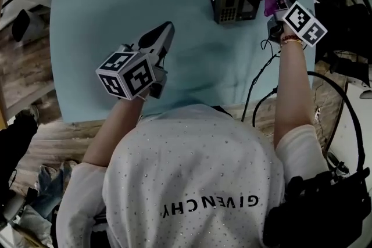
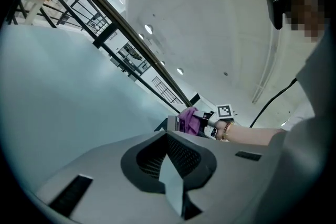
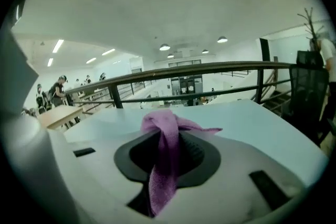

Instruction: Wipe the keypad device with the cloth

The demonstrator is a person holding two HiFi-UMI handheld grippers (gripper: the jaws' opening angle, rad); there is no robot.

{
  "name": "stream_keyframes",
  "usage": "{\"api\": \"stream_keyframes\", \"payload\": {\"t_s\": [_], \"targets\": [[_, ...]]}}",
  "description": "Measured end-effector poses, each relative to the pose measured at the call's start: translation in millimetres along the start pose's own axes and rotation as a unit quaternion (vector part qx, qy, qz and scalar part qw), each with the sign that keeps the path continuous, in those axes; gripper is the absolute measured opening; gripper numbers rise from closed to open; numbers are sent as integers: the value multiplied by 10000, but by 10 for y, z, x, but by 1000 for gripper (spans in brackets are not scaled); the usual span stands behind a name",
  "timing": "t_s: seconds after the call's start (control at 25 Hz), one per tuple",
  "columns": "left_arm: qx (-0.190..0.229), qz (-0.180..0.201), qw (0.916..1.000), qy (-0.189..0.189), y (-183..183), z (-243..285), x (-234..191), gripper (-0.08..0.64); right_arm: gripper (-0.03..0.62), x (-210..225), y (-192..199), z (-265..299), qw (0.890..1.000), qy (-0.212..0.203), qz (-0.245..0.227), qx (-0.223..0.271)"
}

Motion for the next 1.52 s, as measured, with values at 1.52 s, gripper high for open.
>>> {"api": "stream_keyframes", "payload": {"t_s": [1.52], "targets": [[513,210,9984,59,-267,-489,39,0,72,-1884,883,68,9318,-1164,-3217,-1212]]}}
Point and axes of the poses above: the fingertips, and each gripper's own axes: z forward along the fingers, x to its right, y out of its underside, the point moved 1 cm from there along -z, backward along the fingers, and after that the axes turned 1 degree about -x, right-handed, at the moved point
